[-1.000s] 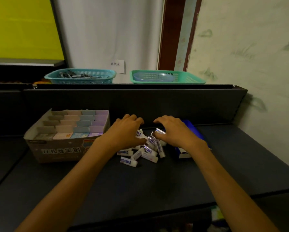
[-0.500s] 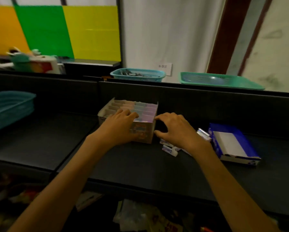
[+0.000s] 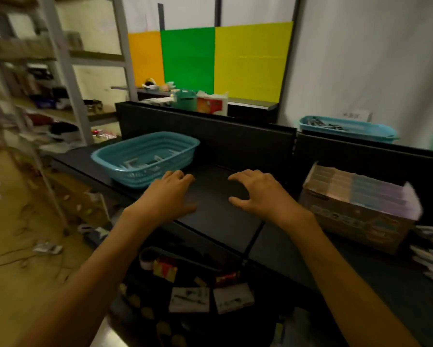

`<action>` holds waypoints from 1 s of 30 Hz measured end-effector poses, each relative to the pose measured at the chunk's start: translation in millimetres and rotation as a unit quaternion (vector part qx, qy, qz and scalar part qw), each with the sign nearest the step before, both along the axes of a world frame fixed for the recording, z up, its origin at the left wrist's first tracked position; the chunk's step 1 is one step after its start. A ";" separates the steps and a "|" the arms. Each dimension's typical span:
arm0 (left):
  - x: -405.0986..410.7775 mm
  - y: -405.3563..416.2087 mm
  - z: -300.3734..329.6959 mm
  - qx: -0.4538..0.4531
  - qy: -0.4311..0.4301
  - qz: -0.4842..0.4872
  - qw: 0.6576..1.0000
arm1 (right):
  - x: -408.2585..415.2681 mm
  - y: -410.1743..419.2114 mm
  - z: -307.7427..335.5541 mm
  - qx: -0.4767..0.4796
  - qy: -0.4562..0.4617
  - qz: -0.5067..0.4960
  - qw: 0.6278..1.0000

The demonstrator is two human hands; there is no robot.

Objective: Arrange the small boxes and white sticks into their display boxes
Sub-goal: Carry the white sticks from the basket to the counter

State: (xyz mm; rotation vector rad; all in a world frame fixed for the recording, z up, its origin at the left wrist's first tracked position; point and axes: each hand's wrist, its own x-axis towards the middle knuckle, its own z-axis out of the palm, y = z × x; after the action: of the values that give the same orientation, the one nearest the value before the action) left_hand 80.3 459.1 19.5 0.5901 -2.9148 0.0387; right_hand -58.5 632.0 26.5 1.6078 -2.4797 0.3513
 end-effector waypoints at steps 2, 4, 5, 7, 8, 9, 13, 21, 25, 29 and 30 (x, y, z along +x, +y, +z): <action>22.3 -40.8 3.0 0.003 0.008 0.011 1.000 | 15.2 -44.2 1.3 -0.006 0.001 0.008 1.000; 42.3 -77.6 3.0 0.016 0.013 0.021 1.000 | 28.8 -84.9 -0.7 -0.006 -0.007 0.015 1.000; 51.2 -95.5 2.2 0.018 0.014 0.025 0.999 | 34.9 -104.2 -2.7 -0.006 -0.011 0.018 1.000; 64.8 -131.9 1.2 0.014 0.017 0.034 0.999 | 44.2 -141.3 -5.6 -0.002 -0.014 0.023 1.000; 69.3 -149.7 2.1 0.012 0.017 0.038 0.999 | 47.6 -158.4 -5.7 0.002 -0.015 0.024 1.000; 72.3 -167.3 4.0 0.013 0.018 0.043 0.999 | 50.2 -174.9 -4.7 0.004 -0.016 0.025 1.000; 70.4 -232.4 12.9 0.022 0.031 0.055 0.998 | 49.6 -232.4 2.6 -0.015 -0.033 0.020 0.999; 14.5 -330.5 2.5 0.112 0.035 -0.004 0.993 | 8.7 -325.4 -9.7 0.025 -0.071 -0.008 0.997; -35.1 -376.8 5.0 0.168 0.006 -0.043 0.985 | -26.8 -366.6 -14.8 0.067 -0.089 -0.021 0.994; -67.7 -410.1 -3.1 0.198 -0.163 -0.041 0.966 | -50.3 -392.7 -19.6 0.124 -0.108 -0.034 0.986; -73.9 -413.9 -6.5 0.208 -0.206 -0.044 0.955 | -55.0 -399.2 -21.8 0.135 -0.112 -0.036 0.984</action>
State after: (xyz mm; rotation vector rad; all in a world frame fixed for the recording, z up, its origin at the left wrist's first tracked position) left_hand 6.4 45.2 13.0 0.5638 -3.3782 -0.5392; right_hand -113.5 232.8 4.7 1.6484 -2.8530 0.2020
